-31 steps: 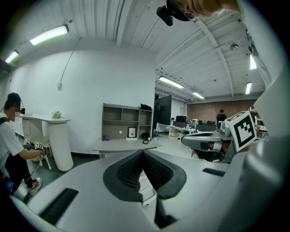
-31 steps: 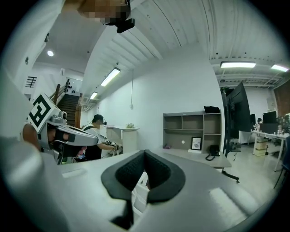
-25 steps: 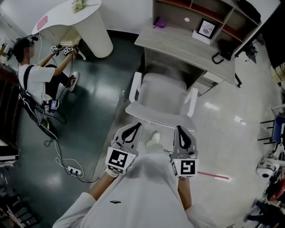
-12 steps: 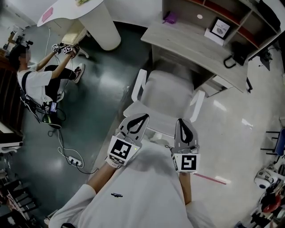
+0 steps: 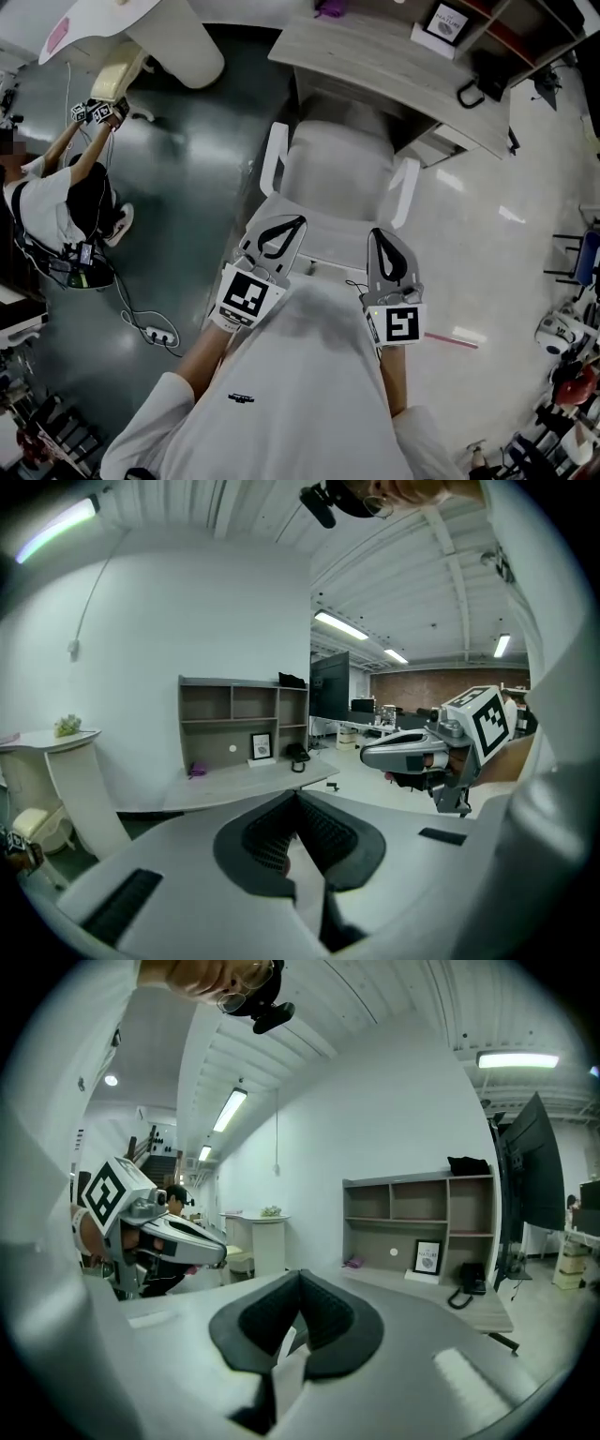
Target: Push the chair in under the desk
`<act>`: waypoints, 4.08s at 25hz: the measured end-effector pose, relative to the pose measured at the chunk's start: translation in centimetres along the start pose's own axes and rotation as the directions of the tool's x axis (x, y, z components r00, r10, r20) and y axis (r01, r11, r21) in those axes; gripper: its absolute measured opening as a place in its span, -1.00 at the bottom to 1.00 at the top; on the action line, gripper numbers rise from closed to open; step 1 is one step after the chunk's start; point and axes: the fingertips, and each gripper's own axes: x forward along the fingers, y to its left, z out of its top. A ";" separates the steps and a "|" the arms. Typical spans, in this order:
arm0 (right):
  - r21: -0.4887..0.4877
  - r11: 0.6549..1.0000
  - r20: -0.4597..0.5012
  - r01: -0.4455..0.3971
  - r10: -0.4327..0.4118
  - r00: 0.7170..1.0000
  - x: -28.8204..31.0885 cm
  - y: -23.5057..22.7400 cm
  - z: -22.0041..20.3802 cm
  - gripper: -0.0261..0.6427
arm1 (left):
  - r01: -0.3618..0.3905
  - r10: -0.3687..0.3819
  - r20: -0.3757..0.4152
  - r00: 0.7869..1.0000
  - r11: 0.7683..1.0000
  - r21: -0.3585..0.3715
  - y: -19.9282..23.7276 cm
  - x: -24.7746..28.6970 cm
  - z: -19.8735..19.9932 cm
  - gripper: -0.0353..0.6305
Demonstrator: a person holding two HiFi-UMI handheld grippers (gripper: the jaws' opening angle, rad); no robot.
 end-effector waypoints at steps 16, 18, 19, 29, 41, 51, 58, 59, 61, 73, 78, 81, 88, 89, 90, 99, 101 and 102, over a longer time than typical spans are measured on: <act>0.030 0.987 -0.209 -0.160 0.163 0.964 2.5 5.3 -5.7 -0.68 | 0.303 -0.275 -0.243 0.930 0.949 0.086 -2.0 0.4 -8.0 -0.87; 0.021 0.979 -0.242 -0.205 0.204 0.949 2.6 6.1 -6.6 -0.63 | 0.358 -0.320 -0.285 0.903 0.929 0.091 -2.3 0.1 -9.1 -0.83; 0.017 0.973 -0.265 -0.230 0.226 0.937 2.7 6.5 -7.1 -0.61 | 0.387 -0.343 -0.309 0.887 0.917 0.093 -2.6 0.2 -9.7 -0.76; 0.009 0.901 -0.442 -0.433 0.392 0.807 0.8 9.9 -12.9 -0.36 | 0.573 -0.469 -0.476 0.744 0.814 0.094 -5.6 0.3 -15.2 -0.27; -0.041 0.849 -0.603 -0.526 0.399 0.691 -0.5 11.1 -19.2 -0.35 | 0.580 -0.374 -0.579 0.724 0.785 0.217 -5.9 1.4 -19.6 -0.24; -0.187 0.817 -0.667 -0.545 0.302 0.681 -0.3 11.7 -21.5 -0.56 | 0.597 -0.307 -0.602 0.737 0.714 0.367 -6.8 1.5 -21.4 -0.46; -0.213 0.817 -0.664 -0.535 0.281 0.693 -0.1 11.6 -21.9 -0.57 | 0.609 -0.304 -0.626 0.718 0.710 0.353 -6.9 1.7 -21.9 -0.54; -0.213 0.818 -0.663 -0.534 0.280 0.694 0.0 11.6 -21.9 -0.57 | 0.611 -0.306 -0.629 0.715 0.710 0.350 -6.8 1.8 -21.9 -0.54; -0.217 0.820 -0.662 -0.530 0.275 0.697 0.3 11.3 -21.9 -0.56 | 0.611 -0.306 -0.628 0.715 0.710 0.350 -6.6 2.1 -21.9 -0.54; -0.241 0.835 -0.646 -0.495 0.242 0.724 3.5 8.4 -22.0 -0.56 | 0.592 -0.295 -0.603 0.742 0.710 0.381 -4.4 5.8 -21.1 -0.53; -0.233 0.843 -0.648 -0.484 0.236 0.724 5.5 7.1 -21.5 -0.54 | 0.578 -0.285 -0.585 0.759 0.709 0.405 -2.9 7.5 -20.2 -0.52; -0.220 0.855 -0.654 -0.470 0.228 0.721 6.7 6.2 -21.3 -0.52 | 0.575 -0.282 -0.578 0.766 0.703 0.418 -2.0 8.4 -19.7 -0.52; -0.190 0.880 -0.666 -0.435 0.210 0.716 8.8 4.6 -20.8 -0.46 | 0.581 -0.288 -0.568 0.771 0.684 0.442 -0.5 10.1 -18.8 -0.53; -0.194 0.881 -0.663 -0.431 0.206 0.720 9.1 4.6 -20.7 -0.46 | 0.584 -0.290 -0.570 0.769 0.680 0.443 -0.3 10.3 -18.7 -0.53; -0.197 0.882 -0.661 -0.428 0.203 0.723 9.3 4.5 -20.6 -0.46 | 0.586 -0.290 -0.570 0.769 0.677 0.445 0.0 10.5 -18.6 -0.53; -0.307 0.861 -0.631 -0.406 0.135 0.764 11.4 3.1 -20.2 -0.48 | 0.581 -0.287 -0.561 0.776 0.672 0.459 1.6 12.3 -17.7 -0.52; -0.317 0.858 -0.629 -0.404 0.128 0.767 12.0 2.8 -20.1 -0.50 | 0.583 -0.288 -0.568 0.771 0.678 0.447 2.3 12.8 -17.5 -0.50; -0.327 0.857 -0.626 -0.399 0.120 0.770 12.3 2.6 -20.0 -0.50 | 0.587 -0.291 -0.574 0.765 0.682 0.436 2.6 13.2 -17.4 -0.49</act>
